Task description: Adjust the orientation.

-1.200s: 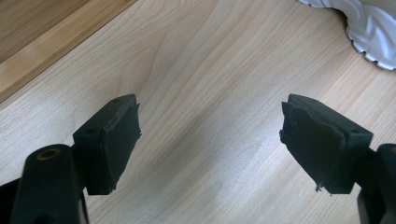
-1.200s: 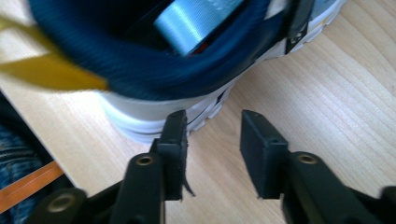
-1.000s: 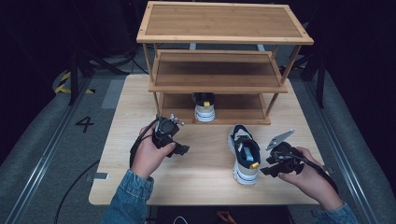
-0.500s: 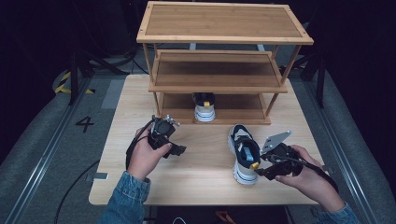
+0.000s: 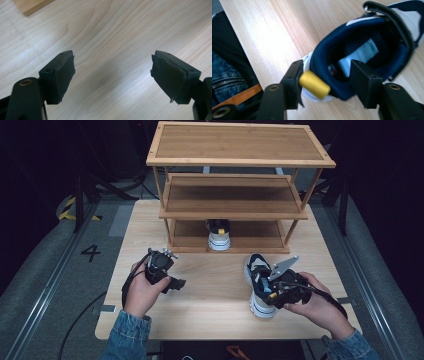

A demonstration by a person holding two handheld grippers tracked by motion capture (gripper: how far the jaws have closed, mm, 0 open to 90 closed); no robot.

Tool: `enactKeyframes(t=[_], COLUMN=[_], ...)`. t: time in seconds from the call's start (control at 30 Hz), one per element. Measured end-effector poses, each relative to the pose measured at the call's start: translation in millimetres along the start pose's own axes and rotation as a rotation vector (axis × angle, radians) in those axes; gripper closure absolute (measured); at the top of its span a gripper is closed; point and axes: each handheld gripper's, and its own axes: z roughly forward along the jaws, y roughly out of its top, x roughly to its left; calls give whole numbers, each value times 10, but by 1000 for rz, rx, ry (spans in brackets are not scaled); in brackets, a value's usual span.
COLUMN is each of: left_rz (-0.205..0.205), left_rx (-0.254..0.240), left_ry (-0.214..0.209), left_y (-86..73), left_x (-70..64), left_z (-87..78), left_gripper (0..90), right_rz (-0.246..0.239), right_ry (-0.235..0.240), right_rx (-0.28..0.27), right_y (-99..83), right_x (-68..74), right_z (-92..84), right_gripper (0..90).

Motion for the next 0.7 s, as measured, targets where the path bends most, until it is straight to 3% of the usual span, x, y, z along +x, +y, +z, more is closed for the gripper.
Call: enactKeyframes(t=[0.13, 0.37, 0.6, 0.7], left_rz=[-20, -46, -53, -56], left_rx=[10, -9, 22, 22], left_ry=[13, 11, 38, 35], left_y=[-81, -145, -194, -211], left_x=[71, 131, 184, 204], left_z=[-18, -21, 17, 12], left_gripper=[193, 183, 181, 181], right_rz=[0, 3, 11, 39], right_ry=[35, 53, 68, 101], right_rx=[23, 67, 87, 105], right_y=[55, 79, 90, 89], right_x=[-4, -14, -35, -68], right_z=[68, 180, 277, 335], right_gripper=[541, 526, 546, 555])
